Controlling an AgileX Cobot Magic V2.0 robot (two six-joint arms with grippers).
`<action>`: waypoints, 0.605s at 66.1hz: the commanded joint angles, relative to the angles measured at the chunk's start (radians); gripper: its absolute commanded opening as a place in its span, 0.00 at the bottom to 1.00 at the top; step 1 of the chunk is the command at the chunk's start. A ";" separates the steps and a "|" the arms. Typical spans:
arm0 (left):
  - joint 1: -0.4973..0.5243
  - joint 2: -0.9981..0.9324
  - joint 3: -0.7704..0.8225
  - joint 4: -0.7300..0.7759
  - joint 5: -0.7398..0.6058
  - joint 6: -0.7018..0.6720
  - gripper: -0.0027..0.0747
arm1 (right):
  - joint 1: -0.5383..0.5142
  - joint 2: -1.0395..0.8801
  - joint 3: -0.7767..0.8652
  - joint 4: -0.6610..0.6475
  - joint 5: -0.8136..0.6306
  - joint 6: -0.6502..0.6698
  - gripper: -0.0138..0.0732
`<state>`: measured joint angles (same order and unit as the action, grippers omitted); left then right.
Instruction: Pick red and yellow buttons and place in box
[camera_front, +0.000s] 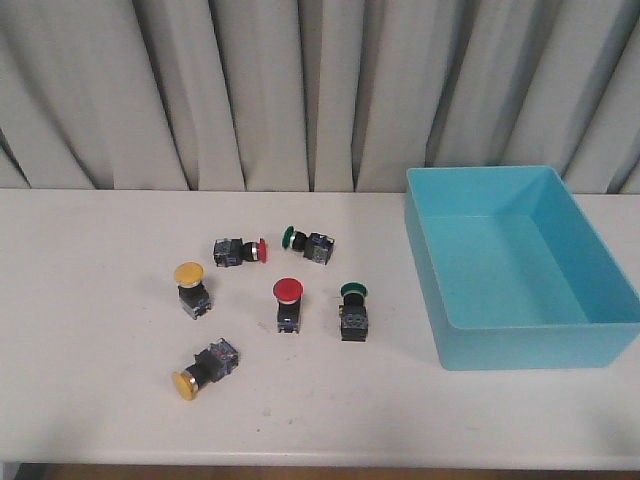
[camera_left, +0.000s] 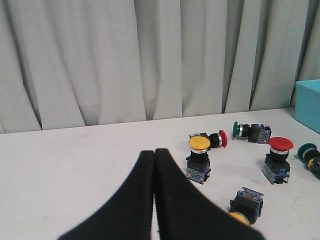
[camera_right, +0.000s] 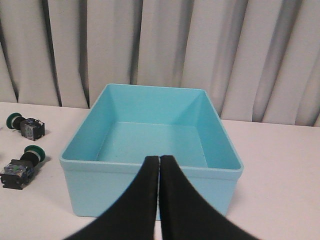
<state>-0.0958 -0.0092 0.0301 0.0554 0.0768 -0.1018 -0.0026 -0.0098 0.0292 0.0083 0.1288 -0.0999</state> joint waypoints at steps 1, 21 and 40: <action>-0.003 -0.016 0.045 -0.001 -0.077 -0.001 0.03 | -0.004 -0.008 0.007 -0.002 -0.078 -0.008 0.16; -0.003 -0.016 0.045 -0.001 -0.077 -0.001 0.03 | -0.004 -0.008 0.007 -0.002 -0.078 -0.008 0.16; -0.003 -0.016 0.041 -0.003 -0.090 -0.003 0.03 | -0.004 -0.008 0.006 -0.003 -0.091 -0.008 0.16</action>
<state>-0.0958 -0.0092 0.0301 0.0569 0.0748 -0.0997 -0.0026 -0.0098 0.0292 0.0083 0.1288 -0.0999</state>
